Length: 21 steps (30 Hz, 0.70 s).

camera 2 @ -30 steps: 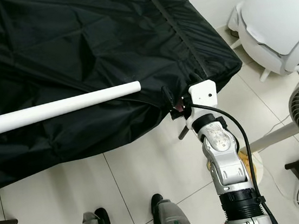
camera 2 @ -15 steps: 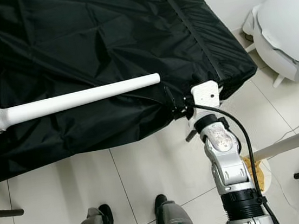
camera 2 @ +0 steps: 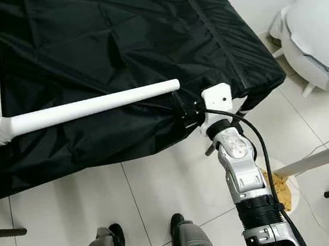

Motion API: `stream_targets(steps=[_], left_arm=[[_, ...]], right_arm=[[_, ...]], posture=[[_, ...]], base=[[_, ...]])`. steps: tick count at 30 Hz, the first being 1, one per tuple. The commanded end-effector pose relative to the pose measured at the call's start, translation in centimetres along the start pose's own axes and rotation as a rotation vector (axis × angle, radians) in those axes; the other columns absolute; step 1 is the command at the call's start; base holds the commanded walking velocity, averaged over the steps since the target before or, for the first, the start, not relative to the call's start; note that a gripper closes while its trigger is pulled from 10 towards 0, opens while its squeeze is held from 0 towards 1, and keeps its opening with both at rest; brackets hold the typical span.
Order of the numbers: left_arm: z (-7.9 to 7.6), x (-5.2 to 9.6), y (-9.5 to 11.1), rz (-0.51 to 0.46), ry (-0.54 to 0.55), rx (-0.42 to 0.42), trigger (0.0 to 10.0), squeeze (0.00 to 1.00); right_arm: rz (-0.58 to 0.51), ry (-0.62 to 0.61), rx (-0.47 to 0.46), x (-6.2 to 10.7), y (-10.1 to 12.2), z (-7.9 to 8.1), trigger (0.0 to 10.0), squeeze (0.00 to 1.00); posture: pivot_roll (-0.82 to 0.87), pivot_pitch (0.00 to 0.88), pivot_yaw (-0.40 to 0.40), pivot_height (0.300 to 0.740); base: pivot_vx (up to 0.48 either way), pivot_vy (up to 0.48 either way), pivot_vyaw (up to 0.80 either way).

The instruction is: Building children table

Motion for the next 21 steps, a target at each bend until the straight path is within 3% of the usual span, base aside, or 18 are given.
stream_targets(steps=[1, 12, 21], left_arm=[[-2.7, 0.6, -1.4, 0.091, -0.243, 0.004, 10.0, 0.00], [-1.5, 1.1, -1.4, 0.132, -0.250, -0.054, 10.0, 0.00], [-0.6, 3.8, -1.4, 0.223, -0.274, -0.094, 10.0, 0.00]], right_arm=[[0.002, 0.010, -0.010, 0.2, -0.4, 0.2, 10.0, 0.00], [-0.028, 0.046, 0.007, -1.0, -0.1, 0.3, 10.0, 0.00], [-0.056, 0.069, 0.020, -2.3, 0.0, 0.1, 10.0, 0.00]], posture=[[0.08, 0.267, -0.034, 0.740], [0.10, 0.247, -0.061, 0.740], [0.12, 0.233, -0.094, 0.740]], base=[[0.000, 0.000, 0.00], [0.000, 0.000, 0.00], [0.000, 0.000, 0.00]])
Point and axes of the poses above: a point about 5 cm out from each wrist's last joint towards the gripper, its own x axis pointing back from the gripper into the wrist, its own y axis along the axis of the wrist's last joint, z = x × y, the point moved 4 cm from there along -x, pointing out of the wrist towards the gripper, and after that the axes turned 14 degrees about x, right-handed, at the moved point
